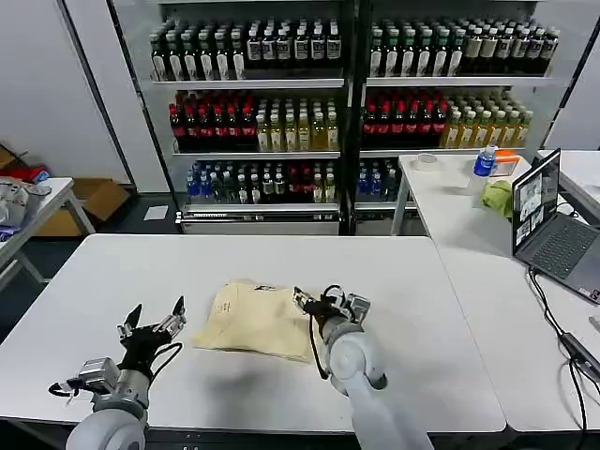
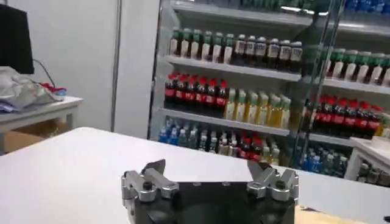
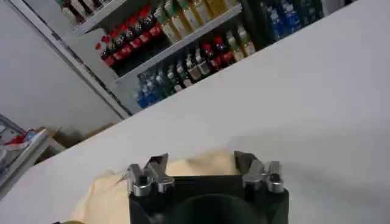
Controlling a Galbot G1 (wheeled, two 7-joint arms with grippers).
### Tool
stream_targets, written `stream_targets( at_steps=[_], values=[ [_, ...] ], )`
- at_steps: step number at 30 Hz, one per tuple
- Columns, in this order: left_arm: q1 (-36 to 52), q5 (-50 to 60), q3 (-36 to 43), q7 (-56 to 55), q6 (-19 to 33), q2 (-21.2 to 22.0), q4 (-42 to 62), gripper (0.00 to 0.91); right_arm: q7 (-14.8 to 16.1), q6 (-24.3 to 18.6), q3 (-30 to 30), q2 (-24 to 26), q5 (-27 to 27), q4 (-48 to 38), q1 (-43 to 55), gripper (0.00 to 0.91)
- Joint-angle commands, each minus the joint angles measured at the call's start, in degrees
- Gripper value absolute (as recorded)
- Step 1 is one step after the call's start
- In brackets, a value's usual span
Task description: Fold and organize the clothes.
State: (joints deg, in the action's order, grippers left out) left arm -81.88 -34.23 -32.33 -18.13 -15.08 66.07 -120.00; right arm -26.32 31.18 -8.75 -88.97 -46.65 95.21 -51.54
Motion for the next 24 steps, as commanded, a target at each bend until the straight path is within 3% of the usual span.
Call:
stream_targets(
  at_steps=[1, 21, 22, 23, 24],
  values=[
    [-1.3, -0.5, -1.6, 0.1, 0.2, -0.6, -0.6, 0.907, -0.9, -0.1, 0.9, -2.3, -2.9, -5.4, 3.8, 0.000],
    [-1.0, -0.8, -1.5, 0.3, 0.3, -0.8, -0.2, 0.907, 1.2, 0.0, -0.3, -1.8, 0.2, -13.0, 8.8, 0.000],
    [-1.0, -0.8, -1.5, 0.3, 0.3, -0.8, -0.2, 0.907, 1.5, 0.2, -0.2, -1.7, 0.7, -12.8, 8.7, 0.171],
    [-1.0, -0.8, -1.5, 0.3, 0.3, -0.8, -0.2, 0.907, 2.1, 0.2, -0.1, -1.5, 1.6, -12.4, 8.6, 0.403],
    [-1.0, -0.8, -1.4, 0.3, 0.3, -0.8, -0.3, 0.907, 2.7, 0.0, 0.2, -1.3, 2.7, -11.8, 8.4, 0.907]
  ],
)
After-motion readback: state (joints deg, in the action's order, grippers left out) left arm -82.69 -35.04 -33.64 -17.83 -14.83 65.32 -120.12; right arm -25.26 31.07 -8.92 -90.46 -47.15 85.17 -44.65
